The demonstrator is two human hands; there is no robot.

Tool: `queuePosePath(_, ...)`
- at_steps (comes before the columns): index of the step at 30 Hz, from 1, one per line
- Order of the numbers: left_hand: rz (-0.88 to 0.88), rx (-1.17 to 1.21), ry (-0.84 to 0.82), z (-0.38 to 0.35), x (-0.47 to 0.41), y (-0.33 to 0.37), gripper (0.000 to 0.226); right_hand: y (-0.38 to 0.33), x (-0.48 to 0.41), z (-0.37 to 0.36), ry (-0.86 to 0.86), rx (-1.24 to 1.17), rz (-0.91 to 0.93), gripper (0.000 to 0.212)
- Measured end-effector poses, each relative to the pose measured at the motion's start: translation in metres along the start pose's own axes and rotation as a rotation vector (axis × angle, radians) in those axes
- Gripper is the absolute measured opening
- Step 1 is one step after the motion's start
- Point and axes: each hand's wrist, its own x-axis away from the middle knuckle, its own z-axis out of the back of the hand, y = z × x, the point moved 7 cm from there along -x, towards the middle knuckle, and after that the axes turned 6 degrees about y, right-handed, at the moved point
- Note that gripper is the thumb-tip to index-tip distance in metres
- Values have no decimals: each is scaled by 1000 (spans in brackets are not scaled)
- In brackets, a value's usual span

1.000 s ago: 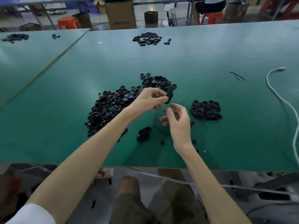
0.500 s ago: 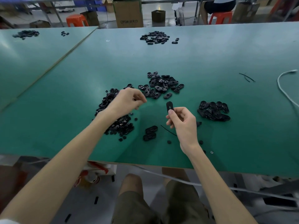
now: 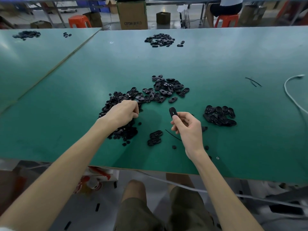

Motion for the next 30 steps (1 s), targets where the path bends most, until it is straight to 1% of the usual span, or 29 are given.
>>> queuePosePath(2,15,144,18,1,0,4,7,0,0,0,0,-1,-3,5)
queuePosePath(7,7,724,80,3,8,40,5,1,-1,0,3,-3,0,6)
queuePosePath(12,98,1106,104,-17,19,62,13,1,0,0,12,-8,2,6)
queuePosePath(17,143,1227,121,-33,24,67,9,0,-1,1,22,-15,7,7)
queuePosePath(25,124,1268,189,-41,29,66,10,0,-2,2,35,8,18,7)
queuePosePath(30,116,1308,268,-47,34,63,6,1,-2,2,41,34,18,13)
